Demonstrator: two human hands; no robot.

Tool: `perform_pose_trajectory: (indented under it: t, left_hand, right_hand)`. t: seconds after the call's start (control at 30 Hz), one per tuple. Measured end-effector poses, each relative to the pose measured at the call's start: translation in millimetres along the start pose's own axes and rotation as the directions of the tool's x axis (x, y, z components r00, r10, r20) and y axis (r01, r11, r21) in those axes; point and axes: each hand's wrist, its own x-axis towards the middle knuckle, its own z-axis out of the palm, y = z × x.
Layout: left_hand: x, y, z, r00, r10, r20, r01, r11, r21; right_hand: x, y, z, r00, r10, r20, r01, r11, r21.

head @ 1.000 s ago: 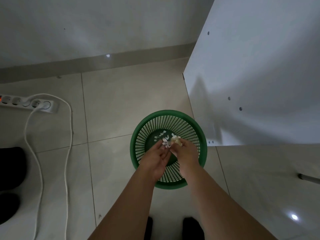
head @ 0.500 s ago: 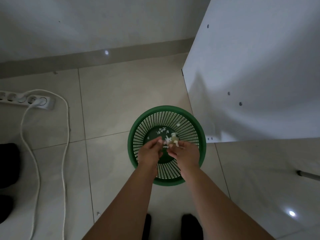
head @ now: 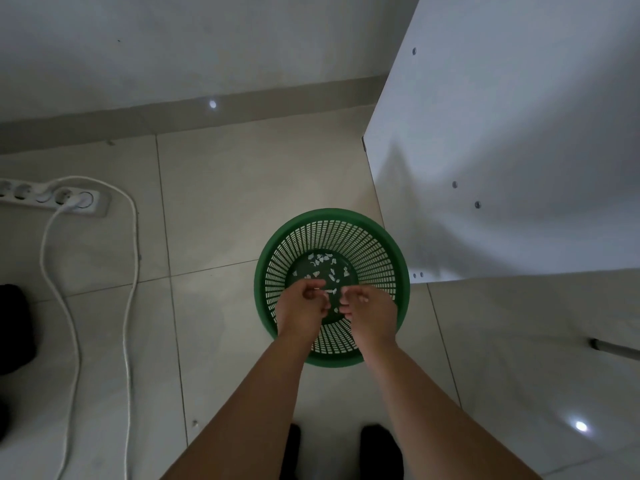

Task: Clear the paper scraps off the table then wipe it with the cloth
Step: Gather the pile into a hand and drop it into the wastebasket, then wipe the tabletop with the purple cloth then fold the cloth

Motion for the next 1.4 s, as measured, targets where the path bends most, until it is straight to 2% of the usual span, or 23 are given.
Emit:
perform_pose_trajectory:
  t: [0.07,0.17,0.33,0.5,0.63,0.77,0.9,1.0,1.13,1.2,1.3,1.4]
  left_hand:
    - [-5.3,1.9,-6.8,0.996,0.083,0.008,-0.084,0.986,0.144]
    - [-18.3,7.5,-21.2,0.971,0.209,0.115,-0.239,0.871,0.429]
    - [-56.1,19.8,-50.2,0.931,0.197,0.307,-0.350,0.718,0.602]
    - [-97.1,49.5,-73.9,0.842,0.286,0.457,-0.539,0.454,0.710]
    - [-136.8,97.6,-84.1,0.777,0.404,0.482,-0.614,0.319,0.722]
    - [-179.9,157.3,-94.8,0.738,0.494,0.460,-0.615,0.213,0.760]
    - [-230.1,212.7,-108.2,0.715,0.563,0.414,-0.588,0.164,0.792]
    - [-263.1,250.9,-116.8,0.679,0.622,0.390,-0.579,0.127,0.805]
    - [-302.1,296.3,-121.4,0.623,0.682,0.383,-0.595,0.095,0.798]
    - [-320.2,317.4,-120.0,0.586,0.728,0.356,-0.623,0.124,0.772]
    - [-346.9,344.5,-109.6,0.533,0.797,0.283,-0.701,0.229,0.675]
    - [-369.4,366.6,-88.6,0.527,0.823,0.210,-0.740,0.323,0.590]
  right_hand:
    - [-4.2,-1.5,-4.4,0.996,-0.089,0.006,0.089,0.977,-0.193]
    - [-15.3,-7.3,-14.7,0.976,-0.169,0.139,0.212,0.890,-0.404]
    - [-47.9,-26.8,-40.7,0.919,-0.183,0.348,0.380,0.642,-0.666]
    - [-92.4,-79.0,-67.5,0.861,-0.233,0.452,0.505,0.495,-0.707]
    - [-132.5,-133.7,-89.3,0.831,-0.313,0.460,0.556,0.457,-0.694]
    - [-171.2,-188.9,-123.3,0.805,-0.437,0.402,0.580,0.433,-0.690]
    - [-206.5,-233.6,-162.9,0.784,-0.526,0.328,0.573,0.414,-0.707]
    - [-230.0,-262.0,-196.0,0.759,-0.576,0.303,0.572,0.369,-0.732]
    - [-259.2,-300.0,-241.3,0.728,-0.630,0.270,0.588,0.372,-0.718]
    - [-272.0,-319.3,-262.5,0.711,-0.657,0.251,0.611,0.400,-0.683]
    - [-284.9,-344.0,-295.5,0.695,-0.694,0.187,0.634,0.468,-0.616]
    - [-287.8,-362.4,-326.3,0.688,-0.714,0.127,0.642,0.517,-0.566]
